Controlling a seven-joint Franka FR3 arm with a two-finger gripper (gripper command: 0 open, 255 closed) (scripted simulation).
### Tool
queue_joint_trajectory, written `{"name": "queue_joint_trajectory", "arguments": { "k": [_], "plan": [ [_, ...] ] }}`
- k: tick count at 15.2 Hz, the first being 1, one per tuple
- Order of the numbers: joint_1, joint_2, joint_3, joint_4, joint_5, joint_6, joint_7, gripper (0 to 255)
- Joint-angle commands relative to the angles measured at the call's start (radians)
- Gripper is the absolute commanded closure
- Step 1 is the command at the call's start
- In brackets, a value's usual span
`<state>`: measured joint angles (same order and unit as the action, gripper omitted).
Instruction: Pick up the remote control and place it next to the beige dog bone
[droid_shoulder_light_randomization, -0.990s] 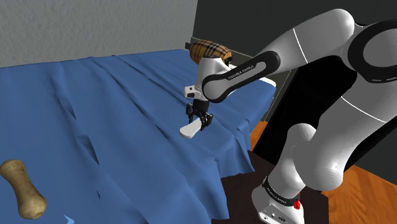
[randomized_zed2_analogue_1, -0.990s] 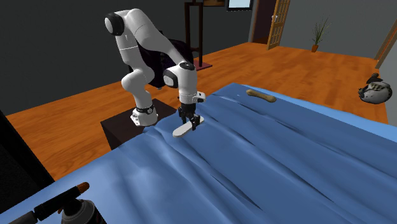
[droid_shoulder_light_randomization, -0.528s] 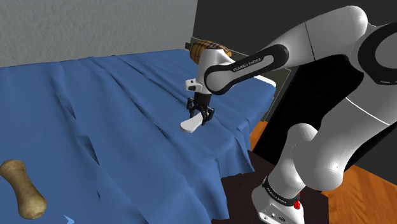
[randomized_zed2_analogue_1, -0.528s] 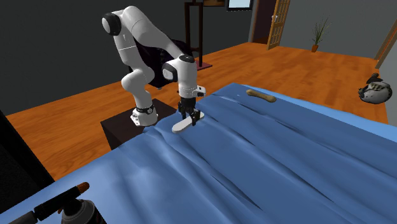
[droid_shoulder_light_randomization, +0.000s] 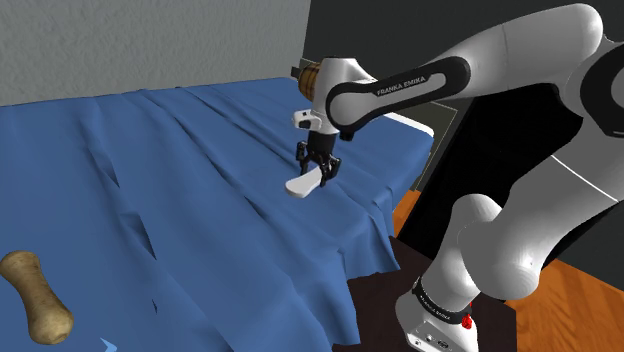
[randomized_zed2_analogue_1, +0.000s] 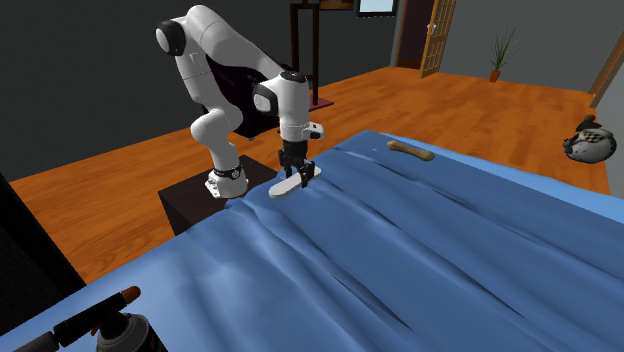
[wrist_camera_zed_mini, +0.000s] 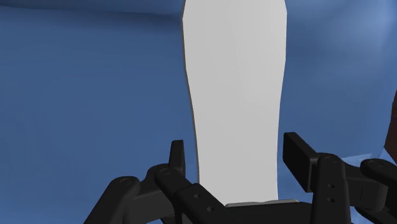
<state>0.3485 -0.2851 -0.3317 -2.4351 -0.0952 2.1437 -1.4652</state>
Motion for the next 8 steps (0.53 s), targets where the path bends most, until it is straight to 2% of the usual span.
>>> {"name": "queue_joint_trajectory", "arguments": {
  "k": [1,8],
  "plan": [
    [0.0,-0.013,0.003,0.018,-0.002,-0.031,0.003,255],
    [-0.001,-0.047,0.013,0.076,-0.005,-0.123,0.009,255]
  ]
}}
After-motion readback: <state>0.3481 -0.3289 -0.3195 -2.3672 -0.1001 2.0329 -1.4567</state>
